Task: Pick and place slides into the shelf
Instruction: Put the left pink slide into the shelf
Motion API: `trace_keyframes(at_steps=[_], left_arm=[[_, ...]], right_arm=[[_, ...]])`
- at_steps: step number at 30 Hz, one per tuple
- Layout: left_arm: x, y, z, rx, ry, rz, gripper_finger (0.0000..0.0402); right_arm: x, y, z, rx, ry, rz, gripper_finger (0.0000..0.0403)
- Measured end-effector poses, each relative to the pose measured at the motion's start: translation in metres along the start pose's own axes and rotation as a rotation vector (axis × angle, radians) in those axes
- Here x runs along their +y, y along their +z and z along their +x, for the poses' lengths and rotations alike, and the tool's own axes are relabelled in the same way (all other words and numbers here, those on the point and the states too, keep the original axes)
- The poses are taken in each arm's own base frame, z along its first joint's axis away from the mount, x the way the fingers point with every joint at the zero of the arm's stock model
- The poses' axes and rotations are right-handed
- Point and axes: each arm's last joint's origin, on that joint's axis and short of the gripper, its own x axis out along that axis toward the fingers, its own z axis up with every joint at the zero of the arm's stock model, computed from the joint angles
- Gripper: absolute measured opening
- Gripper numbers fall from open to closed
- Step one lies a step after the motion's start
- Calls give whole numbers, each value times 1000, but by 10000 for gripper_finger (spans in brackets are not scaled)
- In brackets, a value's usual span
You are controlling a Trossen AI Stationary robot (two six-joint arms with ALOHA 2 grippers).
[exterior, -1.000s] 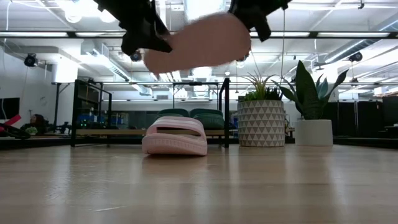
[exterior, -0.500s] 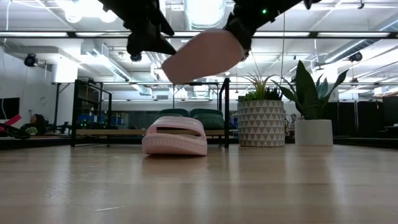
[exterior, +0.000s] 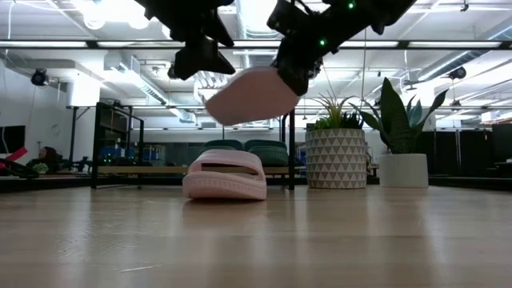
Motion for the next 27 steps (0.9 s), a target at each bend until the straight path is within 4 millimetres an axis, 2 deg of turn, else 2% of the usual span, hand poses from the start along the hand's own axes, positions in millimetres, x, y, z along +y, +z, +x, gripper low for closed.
trace_keyframes(at_steps=[6, 17, 27], left_arm=[[4, -13, -5, 40, -11, -32, 292], [9, -18, -5, 70, 14, -17, 292], [12, -22, 3, 101, 24, -13, 287]], right_arm=[[2, 0, -5, 97, -105, -47, 9], [19, 23, -34, 5, -65, -112, 9], [21, 49, -54, -96, -39, -123, 9]])
